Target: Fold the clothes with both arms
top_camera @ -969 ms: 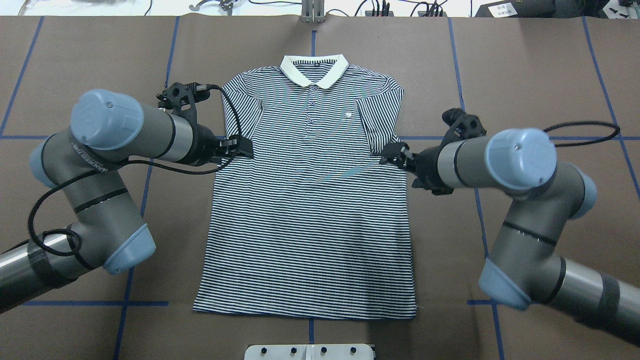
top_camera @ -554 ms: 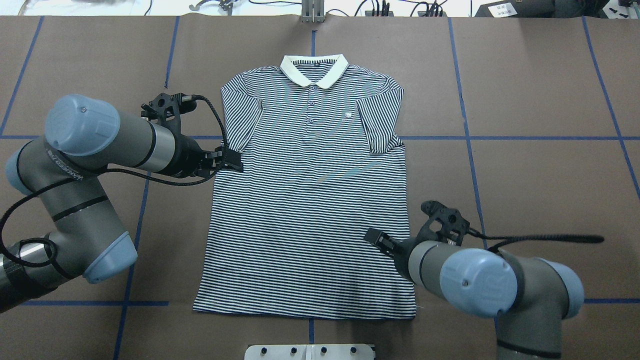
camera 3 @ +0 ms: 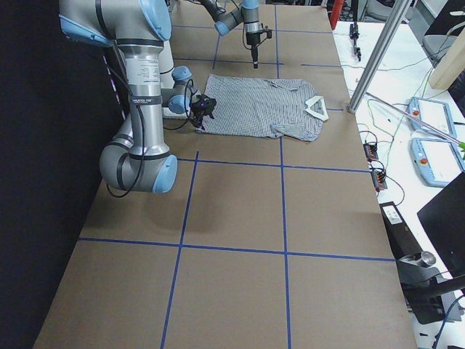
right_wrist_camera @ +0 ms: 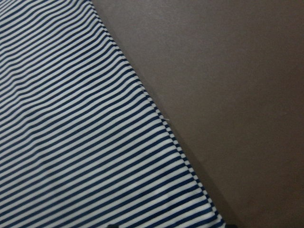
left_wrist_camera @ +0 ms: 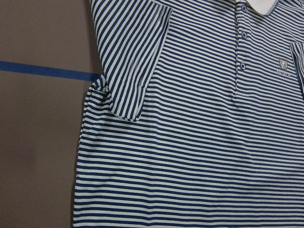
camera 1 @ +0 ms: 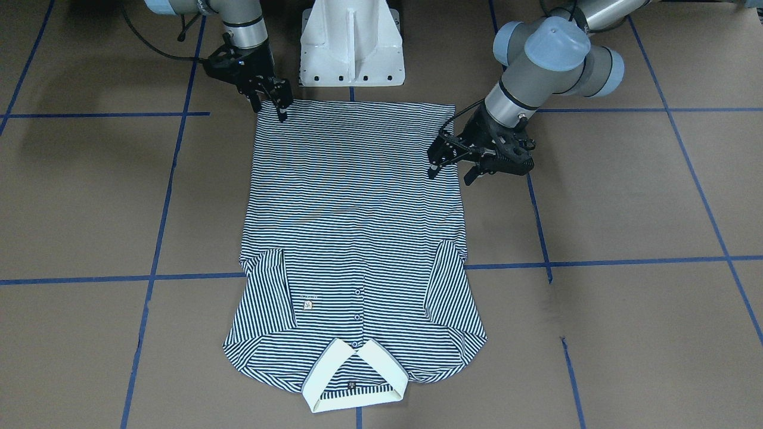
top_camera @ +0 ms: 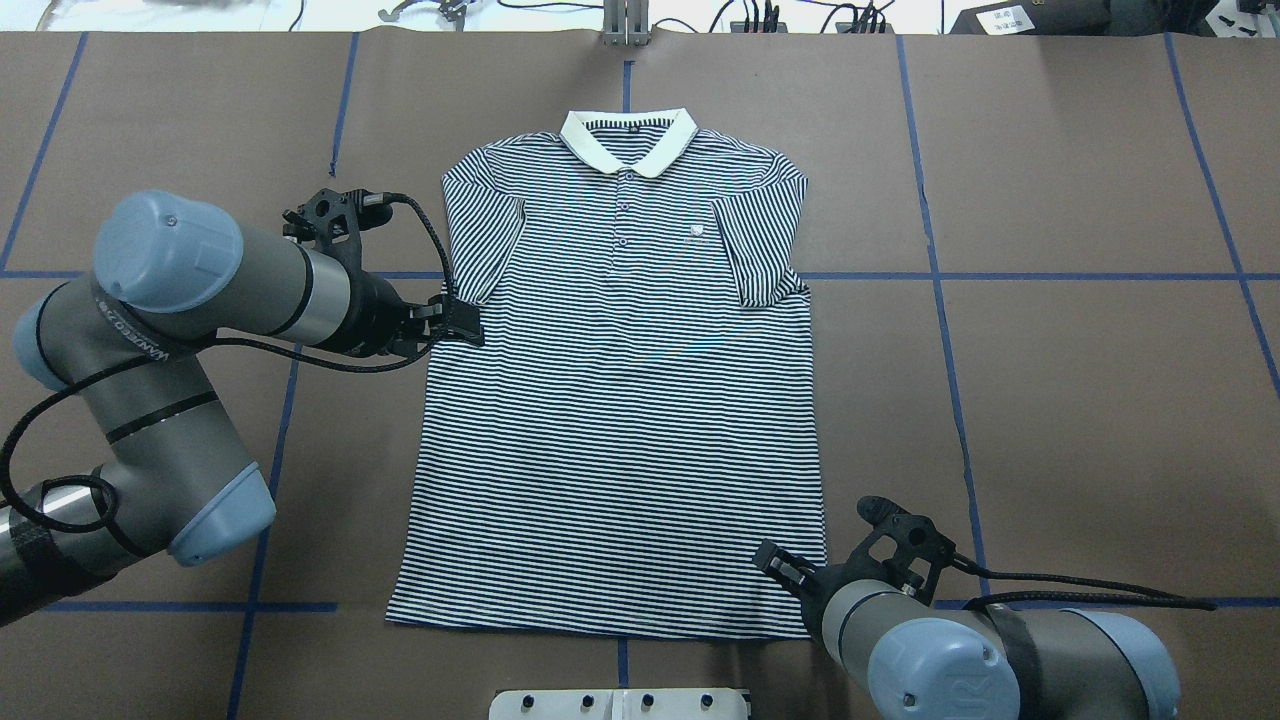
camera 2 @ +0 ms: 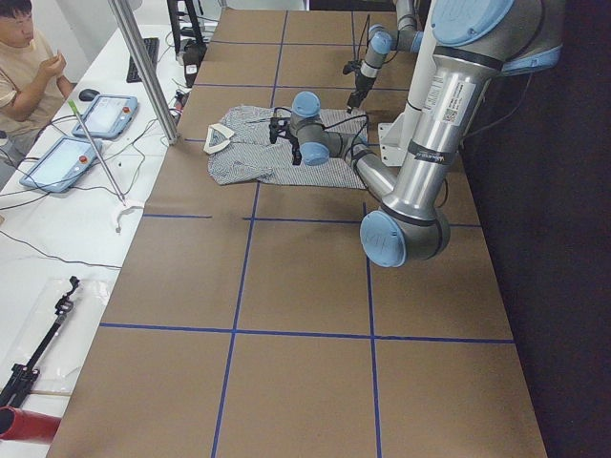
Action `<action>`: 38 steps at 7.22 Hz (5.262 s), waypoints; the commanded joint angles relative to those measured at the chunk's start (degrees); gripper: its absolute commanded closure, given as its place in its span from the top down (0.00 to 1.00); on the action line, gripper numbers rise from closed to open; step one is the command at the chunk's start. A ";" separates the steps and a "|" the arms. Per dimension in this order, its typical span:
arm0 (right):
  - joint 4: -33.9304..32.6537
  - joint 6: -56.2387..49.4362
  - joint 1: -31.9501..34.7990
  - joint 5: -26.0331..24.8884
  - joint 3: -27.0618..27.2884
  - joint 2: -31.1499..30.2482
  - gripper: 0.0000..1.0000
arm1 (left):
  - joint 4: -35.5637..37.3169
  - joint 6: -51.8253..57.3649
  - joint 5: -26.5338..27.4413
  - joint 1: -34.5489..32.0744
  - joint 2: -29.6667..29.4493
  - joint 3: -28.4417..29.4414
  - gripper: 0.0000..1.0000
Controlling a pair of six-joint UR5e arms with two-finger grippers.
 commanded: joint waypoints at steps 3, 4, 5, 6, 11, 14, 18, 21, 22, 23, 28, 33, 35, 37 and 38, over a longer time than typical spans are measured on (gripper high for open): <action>-3.15 2.51 -2.70 -0.18 0.12 -0.19 0.36 | -0.18 0.03 0.71 0.13 -0.23 0.67 0.87; -3.15 2.51 -2.96 -0.18 0.29 -0.71 0.13 | -0.18 0.03 0.71 0.13 -0.50 1.20 0.88; -3.15 2.51 -3.48 -0.18 0.30 -0.80 0.00 | -0.27 0.12 0.71 0.13 -0.41 1.38 0.88; -3.15 2.51 -3.92 -0.18 0.38 -0.80 0.00 | -0.27 0.03 0.71 0.13 -0.58 1.73 0.88; -8.24 1.55 -3.76 0.34 8.11 -1.42 0.00 | 6.18 -9.44 7.20 3.53 2.03 -7.88 0.88; -8.25 0.32 -2.87 0.43 8.03 -1.50 0.00 | 20.21 -18.99 21.77 20.38 6.17 -16.29 0.87; -8.25 0.32 -2.96 0.34 7.85 -1.42 0.00 | 20.39 -23.17 24.79 27.90 11.18 -16.63 0.83; -8.25 0.32 -2.96 0.26 7.85 -1.42 0.00 | 20.30 -23.17 24.44 28.17 13.47 -16.29 0.79; -8.25 0.32 -3.05 0.26 7.85 -1.33 0.00 | 20.39 -23.26 24.44 28.26 13.82 -16.11 0.75; -8.25 0.32 -3.05 0.26 7.85 -1.33 0.00 | 20.30 -23.18 24.44 28.52 14.18 -16.02 0.69; -8.25 0.32 -2.96 0.26 7.94 -1.33 0.00 | 20.39 -23.17 24.44 29.31 14.18 -16.29 0.00; -8.25 0.40 -6.03 0.34 17.57 -9.73 0.00 | 32.23 -33.01 23.47 38.45 13.74 -30.22 0.00; -7.99 -3.60 -0.88 0.52 17.88 -7.85 0.00 | 32.43 -31.10 23.64 33.13 13.13 -30.18 0.00; -7.72 -14.32 11.82 4.26 9.49 1.61 0.00 | 32.34 -17.86 23.56 17.61 3.69 -21.99 0.00; -7.63 -18.80 18.16 7.78 1.78 8.01 0.00 | 30.77 -14.07 23.64 12.92 0.07 -14.52 0.00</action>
